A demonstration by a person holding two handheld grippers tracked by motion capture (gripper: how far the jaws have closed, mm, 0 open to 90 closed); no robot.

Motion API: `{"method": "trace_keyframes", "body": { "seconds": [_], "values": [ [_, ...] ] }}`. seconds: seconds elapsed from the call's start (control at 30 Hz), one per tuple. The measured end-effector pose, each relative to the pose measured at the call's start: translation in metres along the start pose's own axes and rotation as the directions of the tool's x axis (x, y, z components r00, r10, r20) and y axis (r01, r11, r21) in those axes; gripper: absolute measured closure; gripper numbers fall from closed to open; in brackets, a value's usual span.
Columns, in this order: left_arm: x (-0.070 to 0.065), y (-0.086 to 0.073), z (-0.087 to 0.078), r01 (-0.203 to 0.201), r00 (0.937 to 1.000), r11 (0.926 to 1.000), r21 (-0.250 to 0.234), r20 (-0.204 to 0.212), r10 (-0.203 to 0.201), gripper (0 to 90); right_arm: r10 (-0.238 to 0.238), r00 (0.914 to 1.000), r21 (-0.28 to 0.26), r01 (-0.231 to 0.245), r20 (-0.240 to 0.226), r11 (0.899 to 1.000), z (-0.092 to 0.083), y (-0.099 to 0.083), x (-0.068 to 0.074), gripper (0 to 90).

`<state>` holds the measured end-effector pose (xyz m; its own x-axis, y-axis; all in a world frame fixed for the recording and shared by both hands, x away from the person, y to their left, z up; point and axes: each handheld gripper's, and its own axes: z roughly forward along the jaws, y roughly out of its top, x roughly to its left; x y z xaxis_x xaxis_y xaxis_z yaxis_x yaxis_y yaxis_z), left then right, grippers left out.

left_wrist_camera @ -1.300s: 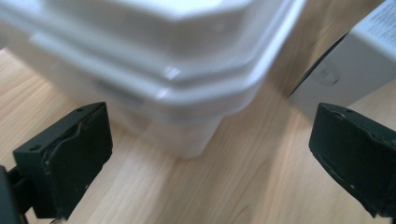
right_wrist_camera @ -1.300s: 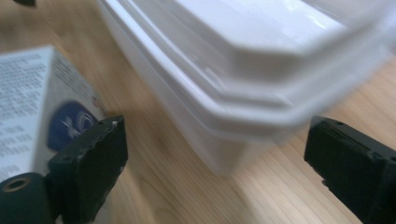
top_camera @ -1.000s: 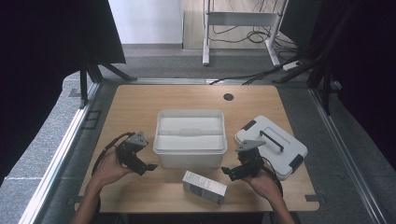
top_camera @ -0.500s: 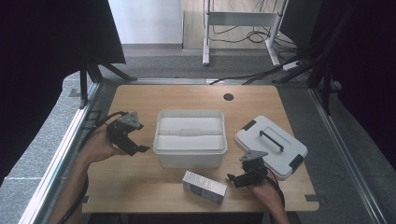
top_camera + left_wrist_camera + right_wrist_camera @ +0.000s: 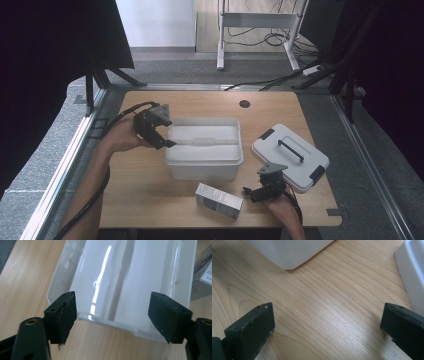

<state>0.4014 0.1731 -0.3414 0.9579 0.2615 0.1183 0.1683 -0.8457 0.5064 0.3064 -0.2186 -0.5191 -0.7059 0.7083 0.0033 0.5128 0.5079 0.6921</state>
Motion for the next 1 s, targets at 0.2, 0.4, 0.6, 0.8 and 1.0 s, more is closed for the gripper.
{"method": "trace_keyframes", "body": {
  "seconds": [0.2,0.4,0.6,0.8,1.0],
  "values": [
    [0.003,0.025,0.014,-0.047,0.9984,0.9985,0.029,0.032,0.046,34.8,-0.001,1.0000,0.000,0.001,0.000,1.000,0.000,0.000,0.000,0.0],
    [0.003,0.052,0.034,-0.098,0.9924,0.9934,0.059,0.080,0.093,47.5,-0.001,1.0000,-0.001,0.001,-0.002,1.000,0.000,0.000,0.000,0.0],
    [0.004,0.070,0.053,-0.145,0.9833,0.9851,0.092,0.123,0.134,58.5,-0.001,1.0000,-0.002,0.001,-0.002,1.000,0.000,0.000,0.000,0.0],
    [0.000,0.081,0.076,-0.199,0.9716,0.9664,0.163,0.162,0.173,72.5,-0.001,1.0000,-0.004,0.001,-0.002,1.000,0.000,0.000,0.000,0.0],
    [0.000,0.082,0.083,-0.211,0.9670,0.9590,0.190,0.184,0.176,83.5,0.000,1.0000,-0.004,0.000,-0.002,1.000,-0.001,0.000,0.000,0.0]
  ]
}}
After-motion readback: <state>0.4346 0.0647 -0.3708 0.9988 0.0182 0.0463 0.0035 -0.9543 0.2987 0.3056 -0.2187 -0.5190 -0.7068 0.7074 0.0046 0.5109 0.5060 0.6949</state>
